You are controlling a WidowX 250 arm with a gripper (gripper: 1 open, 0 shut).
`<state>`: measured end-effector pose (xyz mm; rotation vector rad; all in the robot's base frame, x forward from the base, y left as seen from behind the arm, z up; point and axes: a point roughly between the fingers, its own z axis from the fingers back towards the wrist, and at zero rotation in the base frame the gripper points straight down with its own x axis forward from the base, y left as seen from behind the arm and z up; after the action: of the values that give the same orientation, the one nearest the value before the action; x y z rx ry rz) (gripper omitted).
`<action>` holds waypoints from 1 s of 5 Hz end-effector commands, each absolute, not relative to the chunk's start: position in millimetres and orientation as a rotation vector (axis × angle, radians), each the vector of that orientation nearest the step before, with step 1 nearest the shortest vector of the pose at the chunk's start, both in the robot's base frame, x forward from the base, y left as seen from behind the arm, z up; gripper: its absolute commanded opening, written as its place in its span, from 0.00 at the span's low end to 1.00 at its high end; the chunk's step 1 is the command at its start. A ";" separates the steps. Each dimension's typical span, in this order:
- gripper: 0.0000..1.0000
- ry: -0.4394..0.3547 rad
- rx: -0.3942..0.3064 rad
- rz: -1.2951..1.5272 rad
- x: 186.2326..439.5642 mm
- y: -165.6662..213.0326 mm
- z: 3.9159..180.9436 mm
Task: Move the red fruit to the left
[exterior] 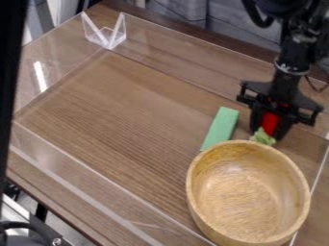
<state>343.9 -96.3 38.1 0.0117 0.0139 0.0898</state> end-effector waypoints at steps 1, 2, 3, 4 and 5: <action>0.00 -0.088 -0.043 0.104 348.7 -86.7 99.0; 0.00 -0.115 -0.059 0.149 348.3 -60.5 129.6; 0.00 -0.125 -0.051 0.203 359.4 -31.4 134.4; 0.00 -0.127 -0.039 0.226 370.6 3.1 132.8; 0.00 -0.129 -0.020 0.289 366.2 37.9 135.6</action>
<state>359.7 41.7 111.6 -0.0153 -0.0565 0.3186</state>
